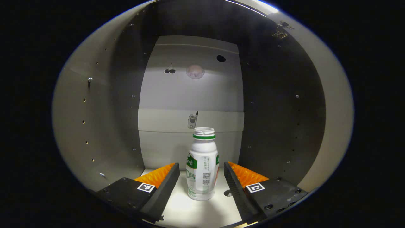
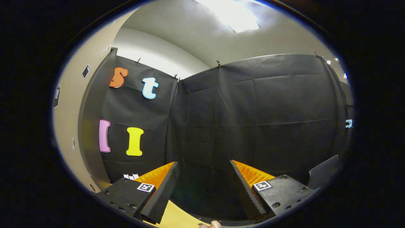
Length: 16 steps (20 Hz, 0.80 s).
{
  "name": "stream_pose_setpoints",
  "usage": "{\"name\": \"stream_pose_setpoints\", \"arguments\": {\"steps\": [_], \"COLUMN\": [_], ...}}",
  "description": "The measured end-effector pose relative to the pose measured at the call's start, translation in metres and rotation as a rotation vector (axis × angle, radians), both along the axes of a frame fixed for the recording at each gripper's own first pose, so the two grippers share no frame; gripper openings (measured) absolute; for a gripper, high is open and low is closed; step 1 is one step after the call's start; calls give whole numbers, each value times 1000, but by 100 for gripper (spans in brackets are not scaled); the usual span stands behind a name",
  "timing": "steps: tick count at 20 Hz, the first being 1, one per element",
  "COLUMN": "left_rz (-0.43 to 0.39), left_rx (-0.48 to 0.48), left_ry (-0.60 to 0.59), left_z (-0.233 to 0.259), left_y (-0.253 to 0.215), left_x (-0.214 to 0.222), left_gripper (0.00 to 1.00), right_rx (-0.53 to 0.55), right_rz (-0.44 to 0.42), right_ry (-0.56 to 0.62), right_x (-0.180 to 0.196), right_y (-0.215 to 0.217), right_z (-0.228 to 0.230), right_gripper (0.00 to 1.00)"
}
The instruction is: Open the cabinet door with the right hand, grasp the bottle in the cabinet with the left hand and place it on the coaster, then close the cabinet door with the right hand.
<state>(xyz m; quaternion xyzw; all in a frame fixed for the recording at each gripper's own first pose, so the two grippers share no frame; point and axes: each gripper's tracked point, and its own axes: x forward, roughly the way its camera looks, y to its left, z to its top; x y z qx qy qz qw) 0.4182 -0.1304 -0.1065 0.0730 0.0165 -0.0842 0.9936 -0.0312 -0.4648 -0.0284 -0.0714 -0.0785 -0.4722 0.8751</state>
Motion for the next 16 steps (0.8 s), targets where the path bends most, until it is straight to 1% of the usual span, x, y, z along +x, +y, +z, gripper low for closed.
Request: {"name": "stream_pose_setpoints", "arguments": {"steps": [1, 2, 3, 4, 6, 8, 9, 10, 11, 12, 14, 16], "left_rz": [-6, -13, -17, -22, -39, -46, -49, -49, -47, -55, -57, -100], "left_rx": [3, 10, 20, 25, 23, 14, 12, 13, 17, 17, 9, -22], "left_ry": [4, 9, 12, 16, 33, 45, 53, 54, 51, 51, 54, 68], "left_z": [-2, -6, -9, -13, -20, -24, -26, -28, -28, -31, -32, -26], "left_y": [0, 0, 0, -1, -3, -2, -3, -2, -2, -4, -6, -12], "left_x": [4, 10, 15, 21, 30, 40, 43, 49, 54, 57, 56, 46], "left_gripper": [84, 89, 84, 89, 89, 89, 90, 90, 89, 88, 77, 75], "right_rx": [9, 11, 7, 6, 13, 10, 7, 6, 5, 5, 10, 13], "right_rz": [-2, -2, 2, 12, 33, 33, 35, 40, 41, 42, 47, 50], "right_ry": [6, 13, 17, 21, 31, 50, 56, 61, 67, 70, 73, 75], "right_x": [4, 8, 11, 16, 26, 29, 30, 32, 33, 33, 35, 36], "right_y": [-3, -5, -5, -3, -1, -4, -3, -3, -3, -3, -2, -1], "right_z": [-3, -5, -4, -4, -6, -7, -7, -7, -7, -7, -6, -6], "right_gripper": [94, 97, 97, 97, 97, 98, 94, 100, 100, 97, 97, 97]}}
